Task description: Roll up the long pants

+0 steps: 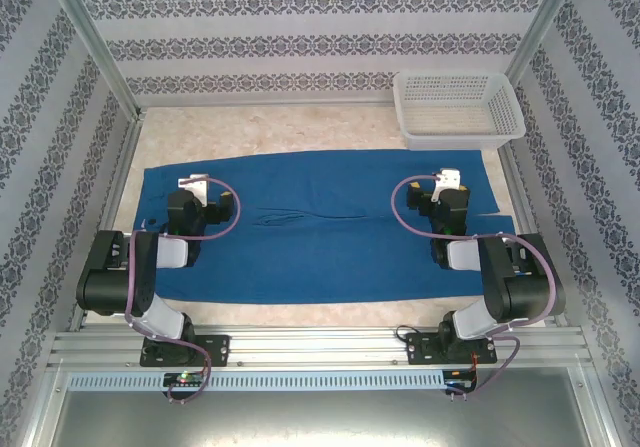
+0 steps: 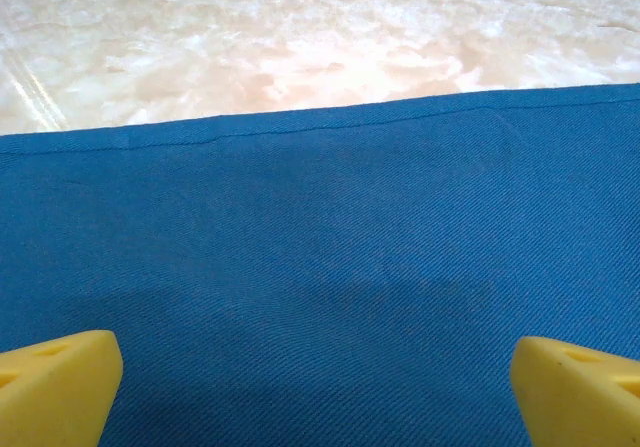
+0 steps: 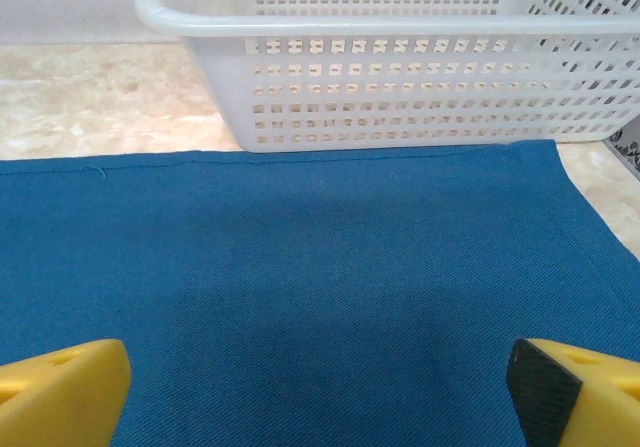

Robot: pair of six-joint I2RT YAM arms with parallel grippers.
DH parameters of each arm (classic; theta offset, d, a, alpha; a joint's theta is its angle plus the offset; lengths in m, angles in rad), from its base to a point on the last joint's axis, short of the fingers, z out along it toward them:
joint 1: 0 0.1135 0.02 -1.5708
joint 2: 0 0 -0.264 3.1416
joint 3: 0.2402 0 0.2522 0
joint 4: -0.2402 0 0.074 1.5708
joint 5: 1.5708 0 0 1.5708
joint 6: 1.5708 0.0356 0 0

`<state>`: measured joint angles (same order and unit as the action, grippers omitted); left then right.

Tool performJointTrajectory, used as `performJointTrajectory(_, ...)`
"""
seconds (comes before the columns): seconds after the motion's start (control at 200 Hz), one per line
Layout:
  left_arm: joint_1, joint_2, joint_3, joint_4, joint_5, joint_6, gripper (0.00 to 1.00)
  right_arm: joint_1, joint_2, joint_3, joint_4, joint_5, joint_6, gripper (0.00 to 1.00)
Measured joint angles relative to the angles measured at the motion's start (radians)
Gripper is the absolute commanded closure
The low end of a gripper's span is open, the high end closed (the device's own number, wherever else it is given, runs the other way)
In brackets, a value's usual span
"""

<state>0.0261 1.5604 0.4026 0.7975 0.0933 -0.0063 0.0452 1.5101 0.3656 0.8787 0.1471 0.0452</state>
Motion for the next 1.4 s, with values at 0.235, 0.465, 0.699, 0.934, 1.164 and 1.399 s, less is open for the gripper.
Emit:
performJointTrajectory(0.235, 0.0, 0.0, 0.0, 0.0, 0.0, 0.0, 0.0, -0.004, 0.0, 0.0, -0.001, -0.018, 0.0, 0.02)
performJointTrajectory(0.465, 0.0, 0.0, 0.0, 0.0, 0.0, 0.0, 0.0, -0.004, 0.0, 0.0, -0.01, -0.023, 0.0, 0.02)
performJointTrajectory(0.699, 0.0, 0.0, 0.0, 0.0, 0.0, 0.0, 0.0, -0.004, 0.0, 0.0, -0.014, -0.025, 0.0, 0.02)
performJointTrajectory(0.934, -0.006, -0.076, 0.14, -0.29, -0.216, -0.061, 0.0, -0.004, 0.0, 0.0, -0.015, -0.025, 0.0, 0.02)
performJointTrajectory(1.164, 0.032, -0.231, 0.583, -0.835, -0.316, -0.24, 0.0, -0.004, -0.003, 0.002, -0.025, -0.025, 0.0, 0.02)
performJointTrajectory(1.399, 0.138, -0.52, 0.552, -1.255, -0.32, -0.531, 0.0, -0.005, -0.063, 0.219, -0.368, -0.013, 0.013, 0.02)
